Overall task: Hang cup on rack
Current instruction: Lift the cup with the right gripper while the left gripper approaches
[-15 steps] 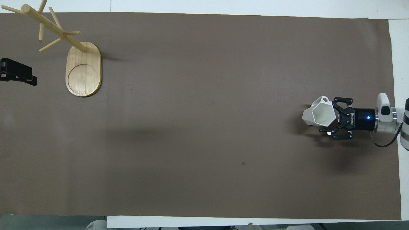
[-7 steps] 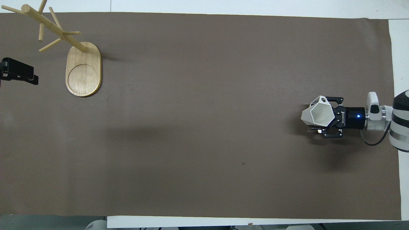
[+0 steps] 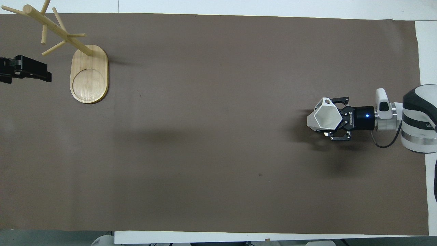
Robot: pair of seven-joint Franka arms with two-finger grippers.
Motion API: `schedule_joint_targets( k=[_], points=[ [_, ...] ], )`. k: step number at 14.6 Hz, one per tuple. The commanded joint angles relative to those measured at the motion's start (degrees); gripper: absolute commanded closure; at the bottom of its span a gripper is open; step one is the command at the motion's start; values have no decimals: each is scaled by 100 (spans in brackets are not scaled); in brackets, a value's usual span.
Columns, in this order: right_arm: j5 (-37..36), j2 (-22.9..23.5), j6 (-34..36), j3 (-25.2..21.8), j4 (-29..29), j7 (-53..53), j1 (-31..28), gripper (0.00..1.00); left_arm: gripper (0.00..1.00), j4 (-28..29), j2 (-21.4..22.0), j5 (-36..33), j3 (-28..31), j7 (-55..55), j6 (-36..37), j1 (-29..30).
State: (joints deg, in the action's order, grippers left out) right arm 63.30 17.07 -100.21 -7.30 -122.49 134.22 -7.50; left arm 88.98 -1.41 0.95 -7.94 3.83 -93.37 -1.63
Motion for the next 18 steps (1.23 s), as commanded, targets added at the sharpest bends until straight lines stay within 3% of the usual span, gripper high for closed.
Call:
schedule_joint_targets(
  k=[1, 4, 12, 18],
  points=[
    [174, -808, -522, 18, 145, -1384, 1027, 76, 0, 295, 158, -42, 21, 213, -296, -467],
    [244, -1267, -1428, 27, 313, -3030, 2153, 76, 0, 410, 159, -42, 12, 1142, -472, -1039],
    [737, -1242, -3310, 27, 472, -3666, 3789, 75, 0, -38, -272, 107, 12, 3209, -893, -2543],
    [737, -1233, -3602, 35, 481, -3851, 4019, 75, 0, -188, -773, 318, 12, 3572, -1298, -2904]
  ],
)
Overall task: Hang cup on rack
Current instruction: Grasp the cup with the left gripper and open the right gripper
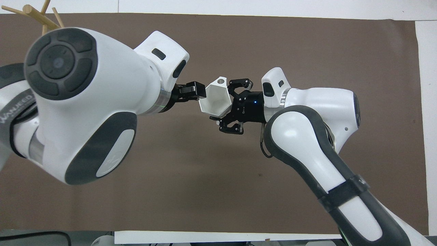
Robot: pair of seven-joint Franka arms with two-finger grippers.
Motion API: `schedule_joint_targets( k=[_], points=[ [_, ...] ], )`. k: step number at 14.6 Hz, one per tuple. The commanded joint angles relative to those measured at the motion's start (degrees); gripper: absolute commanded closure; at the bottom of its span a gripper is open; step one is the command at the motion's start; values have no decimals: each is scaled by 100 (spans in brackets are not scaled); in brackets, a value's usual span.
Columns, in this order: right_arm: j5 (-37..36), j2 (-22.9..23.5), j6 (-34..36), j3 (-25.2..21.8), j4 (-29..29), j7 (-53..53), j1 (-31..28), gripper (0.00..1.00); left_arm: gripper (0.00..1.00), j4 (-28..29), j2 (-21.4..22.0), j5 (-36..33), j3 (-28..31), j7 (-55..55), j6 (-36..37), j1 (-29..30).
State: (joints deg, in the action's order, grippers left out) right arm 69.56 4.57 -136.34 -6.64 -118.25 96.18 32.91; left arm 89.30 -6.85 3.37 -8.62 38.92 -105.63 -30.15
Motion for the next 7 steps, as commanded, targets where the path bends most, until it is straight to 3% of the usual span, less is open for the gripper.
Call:
schedule_joint_targets(
  k=[1, 7],
  points=[
    [110, 18, 11, -39, 57, -47, -30, 75, 1, -185, -238, 77, 80, 63, -194, -61],
    [110, 18, 11, -39, 48, -38, -30, 74, 8, -71, -405, 85, 71, 485, -511, -246]
  ],
)
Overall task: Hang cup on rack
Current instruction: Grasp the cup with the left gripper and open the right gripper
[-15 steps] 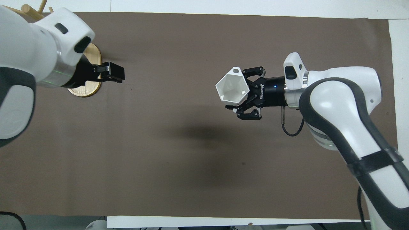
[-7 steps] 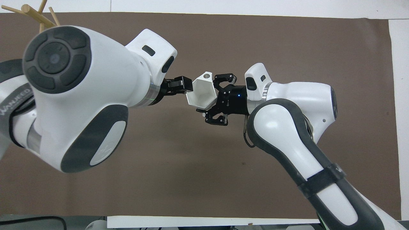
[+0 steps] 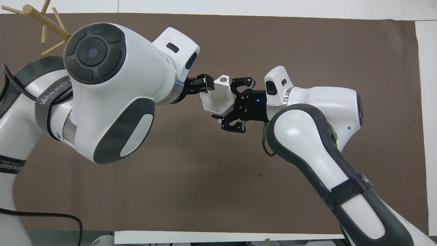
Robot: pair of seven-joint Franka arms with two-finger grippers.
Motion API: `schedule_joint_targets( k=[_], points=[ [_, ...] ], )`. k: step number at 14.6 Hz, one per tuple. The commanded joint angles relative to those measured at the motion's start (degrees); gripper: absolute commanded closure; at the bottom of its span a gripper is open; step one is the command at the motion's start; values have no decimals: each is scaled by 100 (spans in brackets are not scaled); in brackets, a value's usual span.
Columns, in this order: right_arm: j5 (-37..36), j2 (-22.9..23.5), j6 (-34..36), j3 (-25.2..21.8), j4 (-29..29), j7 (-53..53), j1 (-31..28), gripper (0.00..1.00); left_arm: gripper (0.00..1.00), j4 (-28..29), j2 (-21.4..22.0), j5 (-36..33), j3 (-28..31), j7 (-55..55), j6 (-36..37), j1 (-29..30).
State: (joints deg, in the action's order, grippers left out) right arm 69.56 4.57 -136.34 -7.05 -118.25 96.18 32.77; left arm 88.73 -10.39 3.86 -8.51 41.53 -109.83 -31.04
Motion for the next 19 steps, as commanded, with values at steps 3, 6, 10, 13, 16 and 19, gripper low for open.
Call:
schedule_joint_targets(
  k=[3, 6, 10, 13, 16, 19],
  points=[
    [110, 18, 2, 2, 39, -38, -16, 74, 100, 318, -8, 10, 52, 164, -204, -279],
    [110, 18, 11, 2, 39, -29, -16, 73, 100, 514, 10, 44, 43, 154, -584, -271],
    [110, 18, 11, 2, 22, -29, -25, 47, 100, 427, 10, 106, 52, 215, -242, -271],
    [110, 9, 55, 2, 22, -12, -77, 0, 100, 374, 10, 54, 78, 487, -162, -262],
    [93, -8, 509, -6, 22, 198, -541, 0, 100, 417, 220, -26, 95, 925, -21, -183],
    [-100, -70, 1825, -50, 22, 743, -1550, 0, 100, 935, 634, -26, 104, 1191, -178, 272]
  ],
)
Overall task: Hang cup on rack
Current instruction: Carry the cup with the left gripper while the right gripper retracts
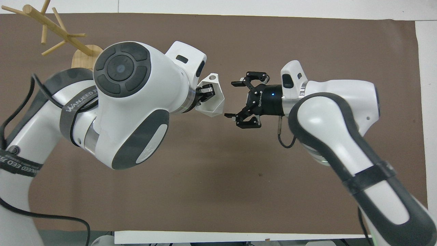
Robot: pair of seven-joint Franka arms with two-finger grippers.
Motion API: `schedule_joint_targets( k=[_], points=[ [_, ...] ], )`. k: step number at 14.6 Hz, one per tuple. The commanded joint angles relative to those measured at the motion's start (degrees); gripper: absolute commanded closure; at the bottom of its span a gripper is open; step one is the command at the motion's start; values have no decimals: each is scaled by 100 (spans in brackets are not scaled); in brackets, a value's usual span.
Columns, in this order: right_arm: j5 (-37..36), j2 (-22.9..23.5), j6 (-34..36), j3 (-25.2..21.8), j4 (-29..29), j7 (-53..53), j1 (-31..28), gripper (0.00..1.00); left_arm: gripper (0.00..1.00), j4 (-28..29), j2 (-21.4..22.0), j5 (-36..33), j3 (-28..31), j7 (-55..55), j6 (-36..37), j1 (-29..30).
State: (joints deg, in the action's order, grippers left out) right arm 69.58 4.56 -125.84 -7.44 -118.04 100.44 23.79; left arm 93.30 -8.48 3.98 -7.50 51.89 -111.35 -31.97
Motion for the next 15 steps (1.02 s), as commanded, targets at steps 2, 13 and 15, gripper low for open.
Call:
schedule_joint_targets(
  k=[2, 13, 15],
  points=[
    [-967, -78, 1611, -12, 175, 275, -1540, 0, 100, 1054, 601, -20, -23, 426, -682, 891],
    [-5560, -289, 3767, -64, 2496, -5034, -2546, 0, 100, 4301, 963, -3, -15, 524, -6952, 2140],
    [-6137, -386, 4249, -21, 2723, -6215, -2520, 0, 100, 4249, 735, -20, -15, 507, -7215, 2378]
  ],
)
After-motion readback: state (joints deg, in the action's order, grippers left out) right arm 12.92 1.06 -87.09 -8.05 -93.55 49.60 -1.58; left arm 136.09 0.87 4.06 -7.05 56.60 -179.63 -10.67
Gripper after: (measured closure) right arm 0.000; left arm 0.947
